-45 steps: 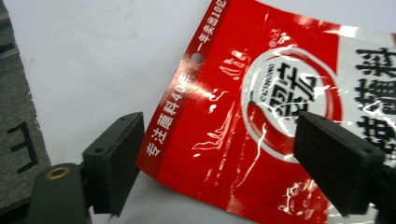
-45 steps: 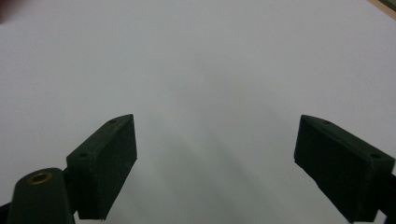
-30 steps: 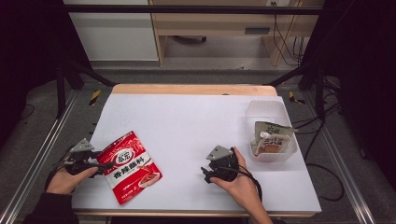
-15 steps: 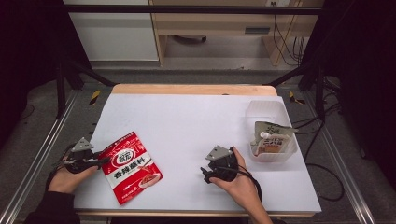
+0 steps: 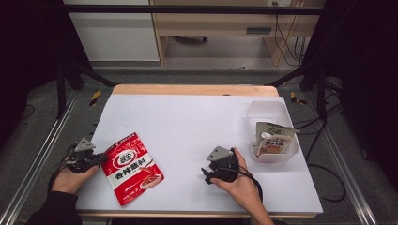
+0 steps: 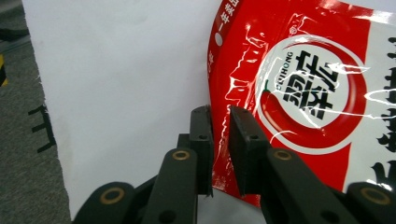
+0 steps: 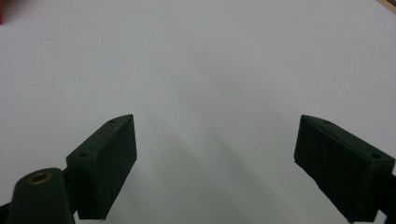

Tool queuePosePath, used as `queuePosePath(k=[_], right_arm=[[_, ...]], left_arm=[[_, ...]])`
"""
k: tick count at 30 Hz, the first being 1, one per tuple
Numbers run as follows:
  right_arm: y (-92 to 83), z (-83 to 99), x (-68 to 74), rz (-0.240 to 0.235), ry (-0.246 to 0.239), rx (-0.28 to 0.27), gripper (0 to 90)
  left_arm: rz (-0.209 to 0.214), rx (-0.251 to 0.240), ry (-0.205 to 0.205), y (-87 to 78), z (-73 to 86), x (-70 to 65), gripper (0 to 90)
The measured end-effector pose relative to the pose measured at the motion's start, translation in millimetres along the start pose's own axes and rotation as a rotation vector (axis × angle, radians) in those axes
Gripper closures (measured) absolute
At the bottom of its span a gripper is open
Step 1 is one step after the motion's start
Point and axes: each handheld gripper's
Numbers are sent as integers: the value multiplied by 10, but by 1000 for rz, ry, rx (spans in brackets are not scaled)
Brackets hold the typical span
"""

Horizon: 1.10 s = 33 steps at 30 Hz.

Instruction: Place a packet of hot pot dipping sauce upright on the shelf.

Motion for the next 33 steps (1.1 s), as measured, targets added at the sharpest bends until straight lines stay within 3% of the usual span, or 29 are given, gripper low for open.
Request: queuePosePath(k=[3, 9, 14, 24, 33], right_arm=[[2, 1, 0, -1, -1, -1, 134], [1, 1, 5, -1, -4, 0, 134], [0, 1, 7, 1, -8, 2, 133], [-6, 0, 6, 5, -10, -7, 133], [-27, -23, 11, 17, -8, -12, 131]], left_arm=[[-9, 11, 10, 3, -5, 2, 838], [-11, 10, -10, 10, -6, 21, 890], [-23, 13, 17, 9, -27, -1, 900], [-28, -70, 64, -78, -205, -65, 900], [-54, -149, 181, -185, -504, -319, 900]])
Point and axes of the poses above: each handheld gripper's, and its own axes: y roughly forward along the jaws, z roughly out of its underside, x roughly to its left, and after that the axes turned 5 degrees about -z, right-handed
